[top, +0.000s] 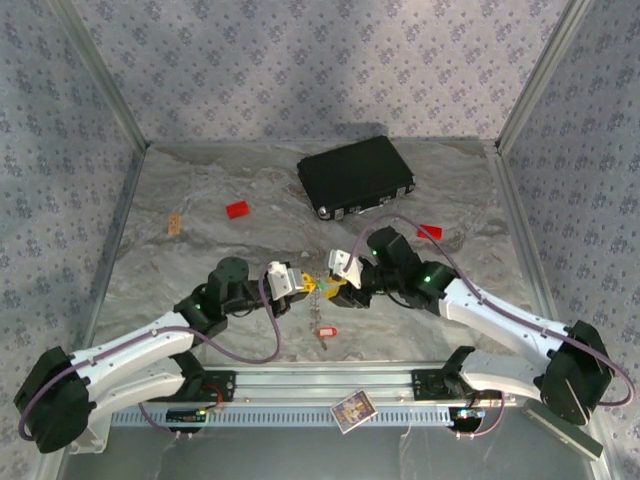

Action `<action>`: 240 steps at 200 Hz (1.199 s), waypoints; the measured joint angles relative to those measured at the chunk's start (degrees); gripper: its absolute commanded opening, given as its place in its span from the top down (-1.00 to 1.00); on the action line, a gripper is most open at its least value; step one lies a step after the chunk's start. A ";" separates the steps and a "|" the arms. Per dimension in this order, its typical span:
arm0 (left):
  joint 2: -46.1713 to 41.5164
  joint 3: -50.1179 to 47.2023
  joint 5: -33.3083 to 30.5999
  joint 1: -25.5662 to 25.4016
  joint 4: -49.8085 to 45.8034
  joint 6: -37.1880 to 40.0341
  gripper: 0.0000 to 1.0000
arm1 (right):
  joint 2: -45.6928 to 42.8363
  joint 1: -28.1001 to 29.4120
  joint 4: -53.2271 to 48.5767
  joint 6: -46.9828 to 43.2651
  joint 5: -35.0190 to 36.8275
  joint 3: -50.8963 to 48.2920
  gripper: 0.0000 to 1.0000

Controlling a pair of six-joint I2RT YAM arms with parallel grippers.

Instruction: Put the keys on the keyring

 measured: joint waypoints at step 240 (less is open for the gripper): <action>-1.01 -0.35 2.03 0.00 3.13 -1.27 1.00 | 1.16 1.33 0.98 0.85 3.26 1.40 1.00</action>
